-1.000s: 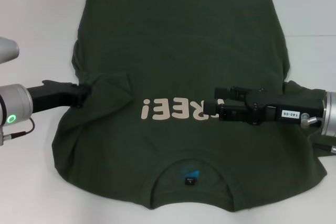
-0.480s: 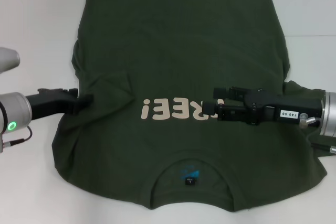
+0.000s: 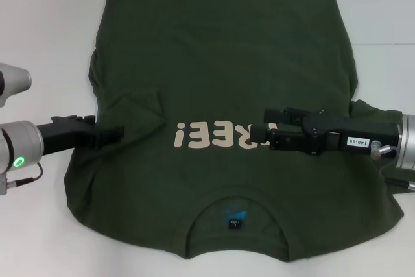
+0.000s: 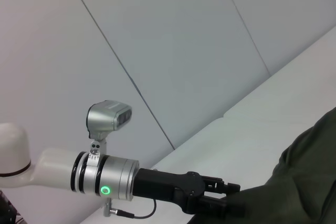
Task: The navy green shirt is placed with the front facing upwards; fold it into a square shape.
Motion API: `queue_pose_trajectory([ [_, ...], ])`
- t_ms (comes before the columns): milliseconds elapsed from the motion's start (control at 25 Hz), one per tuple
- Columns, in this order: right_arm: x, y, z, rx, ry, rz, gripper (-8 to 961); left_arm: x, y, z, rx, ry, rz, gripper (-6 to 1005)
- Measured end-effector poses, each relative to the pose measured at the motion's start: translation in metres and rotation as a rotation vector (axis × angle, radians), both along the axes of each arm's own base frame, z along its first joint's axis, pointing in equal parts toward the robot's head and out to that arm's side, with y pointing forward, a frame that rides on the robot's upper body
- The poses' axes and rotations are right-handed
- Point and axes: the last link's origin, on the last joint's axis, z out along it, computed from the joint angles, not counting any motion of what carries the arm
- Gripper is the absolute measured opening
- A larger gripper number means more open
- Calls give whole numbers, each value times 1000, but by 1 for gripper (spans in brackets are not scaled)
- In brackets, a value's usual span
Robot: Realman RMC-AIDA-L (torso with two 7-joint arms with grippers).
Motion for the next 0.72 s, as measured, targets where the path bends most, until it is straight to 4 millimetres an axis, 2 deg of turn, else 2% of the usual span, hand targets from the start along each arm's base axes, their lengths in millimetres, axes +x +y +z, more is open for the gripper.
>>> queue_pose_trajectory([
  [200, 0, 0, 0, 1, -1, 1, 851, 0, 0, -3, -15, 16, -3, 737],
  [480, 0, 0, 1, 2, -2, 3, 849, 1, 2, 0, -9, 16, -5, 591],
  [680, 0, 0, 0, 2, -2, 0, 735, 4, 3, -1, -15, 20, -13, 492],
  [720, 0, 0, 0, 2, -2, 0, 737, 4, 3, -1, -16, 20, -14, 472],
])
